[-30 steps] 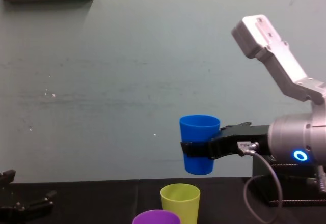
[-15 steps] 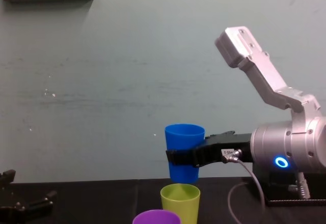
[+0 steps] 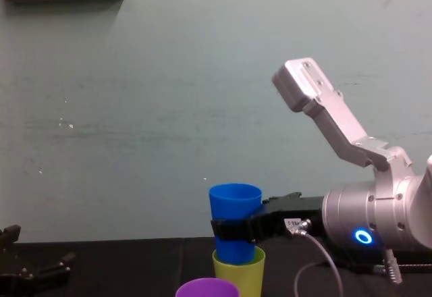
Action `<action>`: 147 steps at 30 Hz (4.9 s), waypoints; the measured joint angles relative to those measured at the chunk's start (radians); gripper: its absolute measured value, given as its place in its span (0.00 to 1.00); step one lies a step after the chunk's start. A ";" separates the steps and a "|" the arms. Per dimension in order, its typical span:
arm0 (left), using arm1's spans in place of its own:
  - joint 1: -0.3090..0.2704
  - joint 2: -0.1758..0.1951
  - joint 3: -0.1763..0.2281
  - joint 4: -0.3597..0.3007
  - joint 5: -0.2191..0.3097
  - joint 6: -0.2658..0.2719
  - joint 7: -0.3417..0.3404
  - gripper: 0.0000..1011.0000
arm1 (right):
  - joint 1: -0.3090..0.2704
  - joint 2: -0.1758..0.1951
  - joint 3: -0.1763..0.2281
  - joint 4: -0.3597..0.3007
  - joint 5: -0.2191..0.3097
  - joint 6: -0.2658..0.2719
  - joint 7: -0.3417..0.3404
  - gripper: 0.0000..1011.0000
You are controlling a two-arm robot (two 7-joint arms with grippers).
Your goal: Stack the three plastic cups sequentially using one hand.
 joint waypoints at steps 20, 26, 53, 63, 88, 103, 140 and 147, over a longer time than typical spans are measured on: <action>0.000 0.000 0.000 0.000 0.000 0.000 0.000 0.99 | 0.009 -0.008 -0.005 0.049 -0.012 -0.022 0.005 0.72; 0.000 0.000 0.000 0.000 0.000 0.000 0.000 0.99 | 0.009 -0.008 -0.005 0.047 -0.012 -0.021 0.005 0.76; 0.000 0.000 0.000 0.000 0.000 0.000 0.000 0.99 | -0.023 0.004 0.027 0.001 -0.006 -0.070 -0.018 0.99; 0.000 0.000 0.000 0.000 0.000 0.000 0.000 0.99 | -0.100 0.044 0.059 -0.136 0.031 -0.043 -0.012 0.99; 0.000 0.000 0.000 0.000 0.000 0.000 0.000 0.99 | -0.338 0.238 0.021 -0.419 0.103 0.117 0.041 0.99; 0.000 0.000 0.000 0.000 0.000 0.000 0.000 0.99 | -0.296 0.157 -0.020 -0.337 0.065 0.127 0.004 0.99; 0.000 0.000 0.000 0.000 0.000 0.000 0.000 0.99 | -0.233 0.065 -0.046 -0.200 0.034 0.077 0.004 0.99; 0.000 0.000 0.000 0.000 0.000 0.000 0.000 0.99 | -0.217 0.046 -0.050 -0.166 0.027 0.066 0.003 0.99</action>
